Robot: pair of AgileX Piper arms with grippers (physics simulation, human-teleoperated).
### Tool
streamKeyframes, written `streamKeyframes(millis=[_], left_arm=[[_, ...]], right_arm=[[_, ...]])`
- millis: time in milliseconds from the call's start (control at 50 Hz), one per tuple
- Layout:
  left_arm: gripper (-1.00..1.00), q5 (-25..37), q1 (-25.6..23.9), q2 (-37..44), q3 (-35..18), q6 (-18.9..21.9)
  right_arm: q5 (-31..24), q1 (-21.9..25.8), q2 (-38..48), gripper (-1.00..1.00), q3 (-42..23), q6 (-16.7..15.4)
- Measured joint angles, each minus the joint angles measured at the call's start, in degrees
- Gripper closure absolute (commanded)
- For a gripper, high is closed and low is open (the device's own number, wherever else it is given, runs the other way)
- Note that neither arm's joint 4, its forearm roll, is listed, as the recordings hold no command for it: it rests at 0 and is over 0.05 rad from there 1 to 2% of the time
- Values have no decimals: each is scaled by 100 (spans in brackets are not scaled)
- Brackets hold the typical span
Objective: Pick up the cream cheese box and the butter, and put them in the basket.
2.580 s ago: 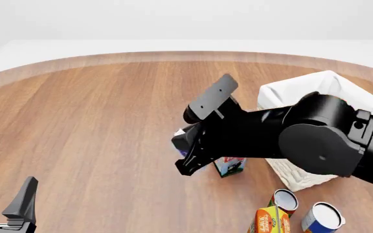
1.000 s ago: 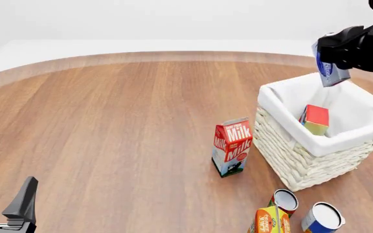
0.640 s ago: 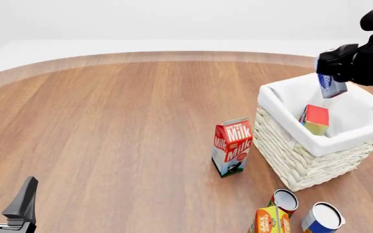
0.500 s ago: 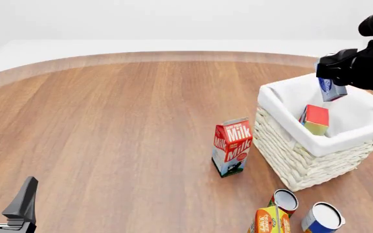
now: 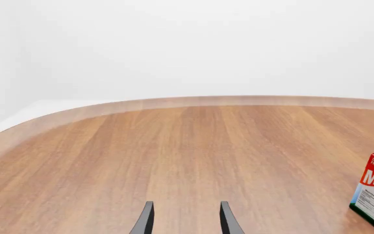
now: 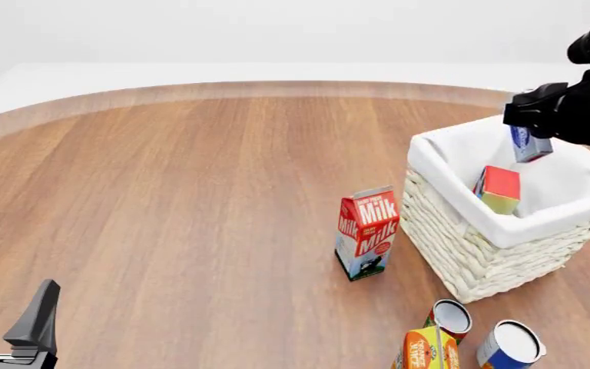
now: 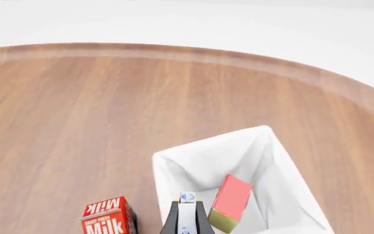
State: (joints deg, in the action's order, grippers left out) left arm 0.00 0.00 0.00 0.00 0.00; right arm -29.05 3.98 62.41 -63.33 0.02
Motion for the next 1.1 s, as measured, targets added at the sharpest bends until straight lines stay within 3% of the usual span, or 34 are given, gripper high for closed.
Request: streamKeyframes(millis=[1100], left_arm=[[-100, 0, 0, 0, 0, 0]], right_arm=[[865, -249, 703, 100, 505, 151]])
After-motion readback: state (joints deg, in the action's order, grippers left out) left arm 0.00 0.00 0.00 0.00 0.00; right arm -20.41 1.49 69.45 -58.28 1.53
